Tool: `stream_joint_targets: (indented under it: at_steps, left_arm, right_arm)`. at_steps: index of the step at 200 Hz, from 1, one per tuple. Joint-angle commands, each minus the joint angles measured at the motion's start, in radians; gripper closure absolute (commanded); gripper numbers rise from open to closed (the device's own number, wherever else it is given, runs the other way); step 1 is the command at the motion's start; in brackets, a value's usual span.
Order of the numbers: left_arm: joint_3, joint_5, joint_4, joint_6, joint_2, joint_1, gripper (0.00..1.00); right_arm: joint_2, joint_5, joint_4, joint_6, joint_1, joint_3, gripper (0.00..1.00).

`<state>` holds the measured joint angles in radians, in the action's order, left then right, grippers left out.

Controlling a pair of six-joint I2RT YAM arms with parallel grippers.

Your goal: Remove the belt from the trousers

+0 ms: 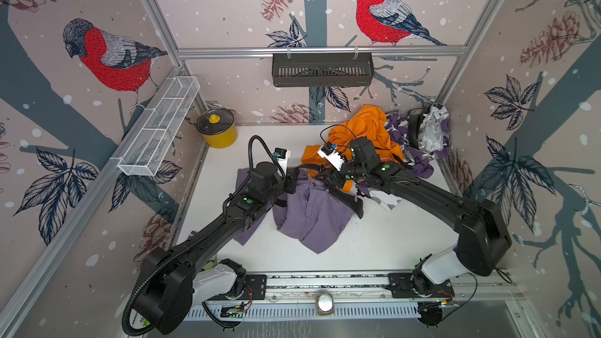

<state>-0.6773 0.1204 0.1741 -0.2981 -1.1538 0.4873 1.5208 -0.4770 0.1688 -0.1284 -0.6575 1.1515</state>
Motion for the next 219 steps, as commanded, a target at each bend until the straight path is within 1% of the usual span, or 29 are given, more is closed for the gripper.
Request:
stream_joint_targets:
  at_steps: [1, 16, 41, 81, 95, 106, 124, 147, 174, 219]
  left_arm:
    - [0.013, -0.081, 0.002, -0.035, 0.006, -0.001, 1.00]
    - [0.027, -0.077, 0.017, -0.036, 0.016, 0.003, 1.00]
    - [0.047, -0.072, 0.031, -0.037, 0.035, 0.002, 1.00]
    - [0.063, -0.057, 0.045, -0.036, 0.062, 0.005, 1.00]
    - [0.077, -0.050, 0.059, -0.036, 0.076, 0.005, 1.00]
    - [0.084, -0.047, 0.067, -0.033, 0.086, 0.006, 1.00]
    - [0.091, -0.050, 0.069, -0.028, 0.098, 0.007, 1.00]
    - [0.091, -0.048, 0.074, -0.026, 0.100, 0.006, 1.00]
    - [0.092, -0.048, 0.077, -0.028, 0.098, 0.007, 1.00]
    - [0.096, -0.050, 0.069, -0.030, 0.114, 0.007, 1.00]
  right_arm:
    - [-0.030, 0.049, -0.062, -0.003, -0.013, -0.041, 0.20]
    - [-0.061, 0.057, -0.122, -0.028, -0.029, -0.087, 0.08]
    - [-0.073, 0.038, -0.168, -0.047, -0.036, -0.113, 0.00]
    - [-0.038, 0.029, -0.258, -0.022, -0.038, -0.113, 0.01]
    - [-0.009, -0.057, -0.279, -0.006, -0.013, -0.093, 0.01]
    - [0.028, -0.123, -0.257, -0.011, 0.002, -0.054, 0.01]
    - [0.074, -0.160, -0.201, -0.044, 0.000, -0.006, 0.01]
    - [0.092, -0.200, -0.202, -0.069, -0.012, 0.003, 0.01]
    - [0.112, -0.181, -0.194, -0.072, -0.034, 0.014, 0.01]
    - [0.137, -0.173, -0.289, -0.028, -0.030, 0.003, 0.00]
